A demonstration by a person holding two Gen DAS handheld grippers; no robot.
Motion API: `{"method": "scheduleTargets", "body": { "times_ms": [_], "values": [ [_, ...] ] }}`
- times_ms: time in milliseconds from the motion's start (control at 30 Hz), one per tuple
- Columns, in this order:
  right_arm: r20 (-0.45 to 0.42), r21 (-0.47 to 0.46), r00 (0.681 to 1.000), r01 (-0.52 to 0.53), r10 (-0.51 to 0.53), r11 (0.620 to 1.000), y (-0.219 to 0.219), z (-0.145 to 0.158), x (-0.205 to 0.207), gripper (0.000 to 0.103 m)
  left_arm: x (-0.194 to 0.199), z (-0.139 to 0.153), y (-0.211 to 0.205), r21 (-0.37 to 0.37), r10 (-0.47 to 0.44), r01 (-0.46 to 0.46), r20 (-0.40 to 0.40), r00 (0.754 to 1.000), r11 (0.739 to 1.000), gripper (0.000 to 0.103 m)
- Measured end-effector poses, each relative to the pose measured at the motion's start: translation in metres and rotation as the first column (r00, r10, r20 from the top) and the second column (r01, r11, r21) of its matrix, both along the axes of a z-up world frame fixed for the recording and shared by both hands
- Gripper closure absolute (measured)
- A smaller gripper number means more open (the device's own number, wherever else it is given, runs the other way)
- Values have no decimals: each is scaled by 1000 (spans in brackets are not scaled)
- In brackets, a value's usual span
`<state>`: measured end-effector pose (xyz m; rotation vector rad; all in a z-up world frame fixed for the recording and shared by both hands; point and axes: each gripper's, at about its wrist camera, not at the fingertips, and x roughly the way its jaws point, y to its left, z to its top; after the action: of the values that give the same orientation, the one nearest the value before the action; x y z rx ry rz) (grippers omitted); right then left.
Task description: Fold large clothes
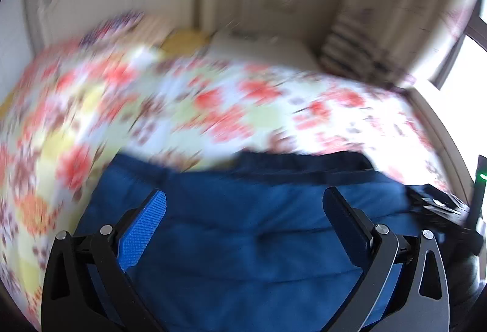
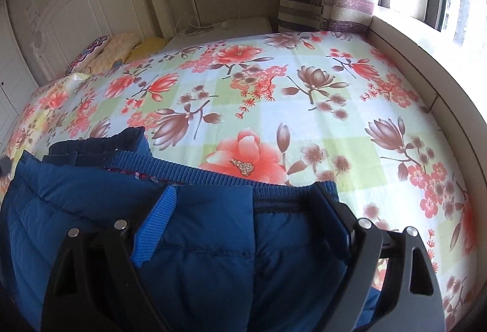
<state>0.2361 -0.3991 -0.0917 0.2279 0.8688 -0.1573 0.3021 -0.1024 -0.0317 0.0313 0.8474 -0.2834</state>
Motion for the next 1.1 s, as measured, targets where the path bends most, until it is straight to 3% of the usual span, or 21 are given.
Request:
{"method": "scheduleTargets", "body": {
  "times_ms": [100, 167, 200, 300, 367, 467, 533, 600, 633, 667, 833, 900, 1000, 1100],
  "values": [
    [5, 9, 1000, -1, 1, 1000, -1, 0, 0, 15, -12, -13, -52, 110, -95, 89, 51, 994, 990, 4],
    [14, 22, 1000, 0, 0, 1000, -3, 0, -1, 15, -3, -57, -80, 226, -135, 141, -39, 990, 964, 4],
    [14, 25, 1000, 1, -2, 1000, -4, 0, -1, 15, 0, -67, -83, 228, -143, 152, -57, 988, 962, 4],
    [12, 22, 1000, 0, 0, 1000, -4, 0, -1, 15, 7, -64, -70, 138, -156, 168, -98, 983, 976, 4],
    [14, 24, 1000, 0, -1, 1000, -5, 0, -1, 15, 10, -58, -60, 135, -173, 185, -101, 980, 973, 4],
    [19, 30, 1000, 1, -2, 1000, -5, 0, -2, 15, 26, -44, -13, 152, -36, 42, -44, 998, 988, 4],
    [17, 27, 1000, 1, -1, 1000, -4, 0, -2, 15, 46, -52, 36, 131, 98, -85, -96, 991, 988, 4],
    [17, 32, 1000, 0, 0, 999, -5, -1, -3, 15, 55, -62, 72, 22, 126, -124, -167, 978, 992, 4],
    [16, 30, 1000, 0, -1, 1000, -4, -1, -3, 15, 53, -66, 93, -101, 117, -138, -188, 975, 985, 4],
    [17, 28, 1000, 0, -1, 1000, -4, -1, -3, 15, 48, -65, 102, -136, 137, -161, -173, 975, 977, 4],
    [-8, -19, 1000, 7, -7, 1000, 2, 5, -2, 15, 39, -68, 81, -7, 185, -187, -115, 976, 982, 4],
    [-2, -128, 999, 35, -36, 991, 21, 22, -14, 15, 41, -69, 79, 10, 186, -186, -115, 976, 983, 4],
    [94, -178, 983, -138, 156, 974, 80, 56, -48, 15, 42, -68, 87, -3, 186, -187, -112, 976, 982, 4],
    [63, -263, 943, -299, 326, 917, 140, 54, -68, 9, 42, -69, 87, 8, 187, -187, -111, 976, 982, 4]
  ]
}}
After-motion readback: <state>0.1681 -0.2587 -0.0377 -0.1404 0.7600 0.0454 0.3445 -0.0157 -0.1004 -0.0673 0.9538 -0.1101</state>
